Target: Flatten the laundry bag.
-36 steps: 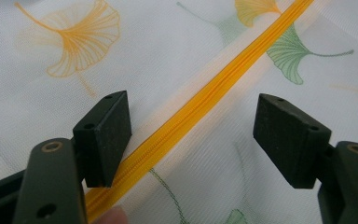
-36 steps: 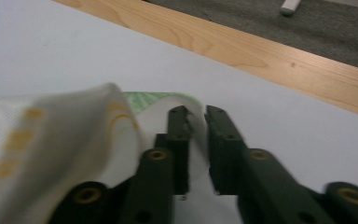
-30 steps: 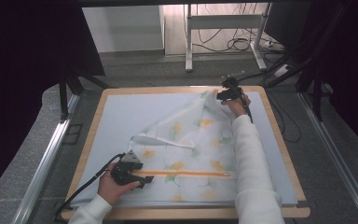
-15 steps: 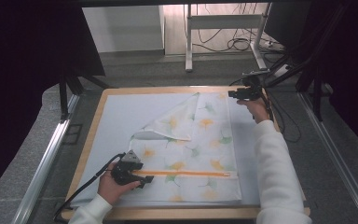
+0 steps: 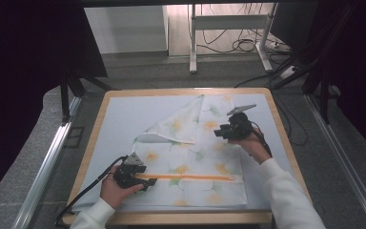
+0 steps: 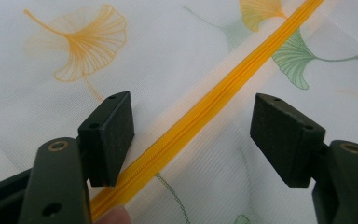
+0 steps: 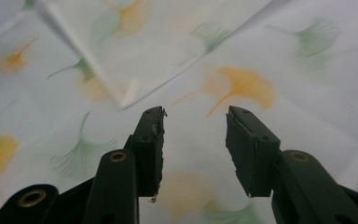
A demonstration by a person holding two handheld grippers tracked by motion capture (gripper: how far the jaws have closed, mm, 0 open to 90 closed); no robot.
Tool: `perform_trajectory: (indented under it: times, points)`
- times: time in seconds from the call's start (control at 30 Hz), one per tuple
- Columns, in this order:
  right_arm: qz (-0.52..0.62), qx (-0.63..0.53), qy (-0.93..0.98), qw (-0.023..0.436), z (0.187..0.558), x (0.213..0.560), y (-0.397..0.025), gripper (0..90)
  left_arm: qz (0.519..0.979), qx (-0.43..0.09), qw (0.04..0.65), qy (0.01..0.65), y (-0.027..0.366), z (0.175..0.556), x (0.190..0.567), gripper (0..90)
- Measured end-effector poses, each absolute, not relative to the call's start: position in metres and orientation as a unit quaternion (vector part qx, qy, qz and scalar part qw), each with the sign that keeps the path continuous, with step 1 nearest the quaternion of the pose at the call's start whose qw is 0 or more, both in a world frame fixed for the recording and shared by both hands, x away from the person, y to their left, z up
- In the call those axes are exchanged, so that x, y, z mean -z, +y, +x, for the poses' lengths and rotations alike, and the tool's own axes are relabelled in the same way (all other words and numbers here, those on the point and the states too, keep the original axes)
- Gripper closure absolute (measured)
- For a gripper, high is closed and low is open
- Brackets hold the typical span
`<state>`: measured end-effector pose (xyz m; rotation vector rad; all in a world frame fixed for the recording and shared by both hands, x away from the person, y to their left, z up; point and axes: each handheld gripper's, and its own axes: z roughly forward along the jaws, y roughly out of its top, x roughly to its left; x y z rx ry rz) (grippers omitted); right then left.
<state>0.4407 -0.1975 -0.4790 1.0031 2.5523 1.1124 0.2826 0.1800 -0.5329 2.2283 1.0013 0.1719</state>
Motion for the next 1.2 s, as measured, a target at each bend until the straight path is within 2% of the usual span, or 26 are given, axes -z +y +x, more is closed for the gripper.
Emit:
perform_trajectory:
  times: [0.23,0.33,0.43,0.47,0.53,0.63,0.73,0.83,1.2]
  points:
    - [0.310,-0.366,0.874,0.070,0.406,0.494,-0.185,55.9,0.852,-0.079,0.345,0.386,0.178,0.286,0.528,30.7]
    - [0.298,-0.366,0.879,0.064,0.388,0.502,-0.183,55.8,0.847,-0.086,0.348,0.393,0.175,0.297,0.526,34.7]
    - [0.292,-0.364,0.882,0.068,0.381,0.507,-0.184,55.8,0.844,-0.097,0.347,0.396,0.171,0.308,0.525,47.4]
    - [0.293,-0.361,0.882,0.071,0.379,0.509,-0.184,55.8,0.841,-0.112,0.350,0.397,0.167,0.320,0.522,53.7]
    - [0.293,-0.360,0.882,0.073,0.378,0.513,-0.185,55.9,0.838,-0.115,0.356,0.396,0.164,0.333,0.520,72.1]
    - [0.291,-0.357,0.885,0.072,0.376,0.517,-0.186,56.0,0.836,-0.117,0.361,0.396,0.161,0.347,0.518,85.0]
    - [0.291,-0.355,0.886,0.070,0.375,0.522,-0.185,56.0,0.840,-0.131,0.342,0.401,0.154,0.374,0.525,88.2]
    - [0.290,-0.358,0.884,0.072,0.374,0.522,-0.185,56.0,0.838,-0.132,0.341,0.405,0.152,0.384,0.530,89.9]
    - [0.286,-0.361,0.884,0.076,0.372,0.523,-0.184,56.1,0.833,-0.172,0.343,0.398,0.142,0.429,0.525,90.0]
